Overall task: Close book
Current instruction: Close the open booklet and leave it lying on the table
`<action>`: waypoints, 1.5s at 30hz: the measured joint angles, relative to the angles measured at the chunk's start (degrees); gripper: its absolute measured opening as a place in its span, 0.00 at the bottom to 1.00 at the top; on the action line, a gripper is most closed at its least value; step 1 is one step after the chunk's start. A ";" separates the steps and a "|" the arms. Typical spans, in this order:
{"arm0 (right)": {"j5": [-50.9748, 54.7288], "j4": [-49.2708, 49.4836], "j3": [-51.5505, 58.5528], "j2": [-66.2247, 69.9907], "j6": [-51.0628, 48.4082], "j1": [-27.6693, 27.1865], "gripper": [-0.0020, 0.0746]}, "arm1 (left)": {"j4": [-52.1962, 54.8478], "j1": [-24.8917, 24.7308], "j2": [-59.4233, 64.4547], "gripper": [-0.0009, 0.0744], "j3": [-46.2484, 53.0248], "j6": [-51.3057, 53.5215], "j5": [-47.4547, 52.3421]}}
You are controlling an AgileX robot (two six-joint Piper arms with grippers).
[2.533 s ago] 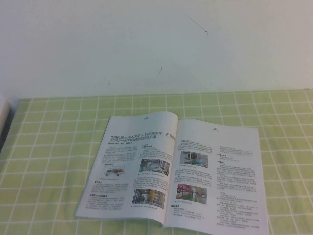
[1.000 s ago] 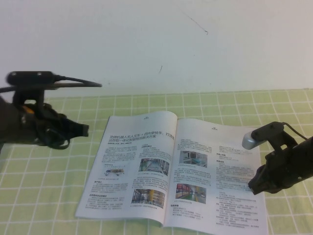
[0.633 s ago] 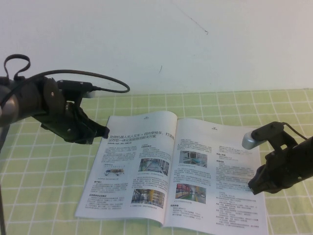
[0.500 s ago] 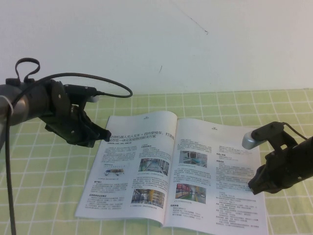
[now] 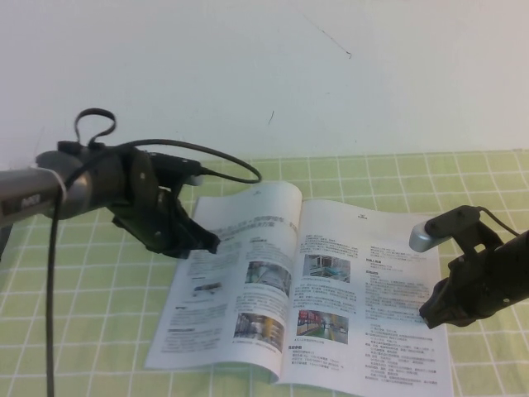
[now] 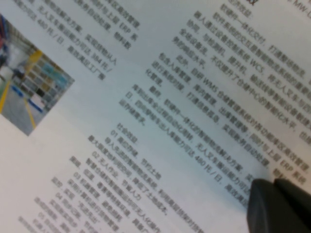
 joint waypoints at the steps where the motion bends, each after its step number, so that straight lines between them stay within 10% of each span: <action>1: 0.00 0.00 0.00 0.00 0.00 0.00 0.02 | 0.14 -1.08 0.15 0.01 -0.22 -0.16 -0.27; 15: 0.00 0.00 0.00 0.00 0.21 0.00 0.02 | -17.94 -14.29 1.15 0.01 -1.13 6.00 -4.15; 30: -0.20 0.00 0.00 0.00 0.21 0.00 0.02 | -24.09 -16.77 -3.95 0.01 -13.91 17.60 7.38; 45: -0.34 0.00 0.00 0.00 -0.02 0.00 0.02 | 15.98 -9.01 -2.35 0.01 -14.74 -10.28 16.98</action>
